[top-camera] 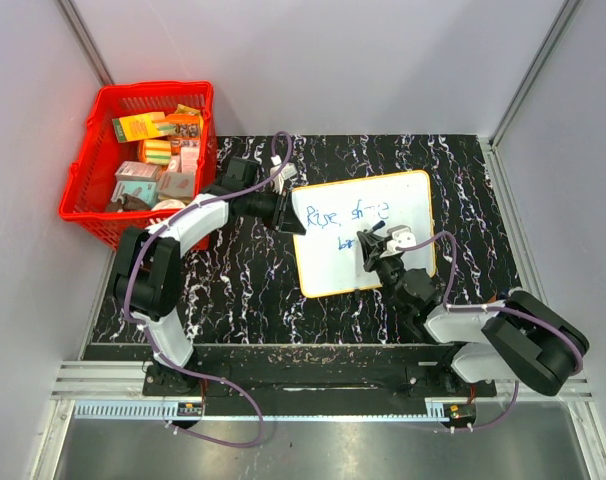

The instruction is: Write a sentence on the whiteboard

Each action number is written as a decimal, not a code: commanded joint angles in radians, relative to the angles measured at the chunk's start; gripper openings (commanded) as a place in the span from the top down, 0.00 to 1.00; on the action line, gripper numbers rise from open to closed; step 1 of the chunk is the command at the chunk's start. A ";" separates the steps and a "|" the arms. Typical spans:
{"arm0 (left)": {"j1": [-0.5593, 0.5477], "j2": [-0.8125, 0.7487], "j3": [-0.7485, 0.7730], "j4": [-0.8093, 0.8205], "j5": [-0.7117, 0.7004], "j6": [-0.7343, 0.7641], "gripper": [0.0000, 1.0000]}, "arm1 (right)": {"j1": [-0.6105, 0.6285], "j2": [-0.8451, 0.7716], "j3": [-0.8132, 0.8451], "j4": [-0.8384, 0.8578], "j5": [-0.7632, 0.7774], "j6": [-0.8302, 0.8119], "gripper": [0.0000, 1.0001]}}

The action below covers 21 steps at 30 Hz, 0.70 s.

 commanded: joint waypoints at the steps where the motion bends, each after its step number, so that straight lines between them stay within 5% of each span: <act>1: 0.015 0.036 -0.001 0.088 -0.358 0.222 1.00 | 0.008 0.040 0.046 0.175 0.048 -0.021 1.00; 21: 0.017 0.036 -0.006 0.096 -0.350 0.224 1.00 | 0.008 0.055 0.047 0.199 0.067 -0.015 1.00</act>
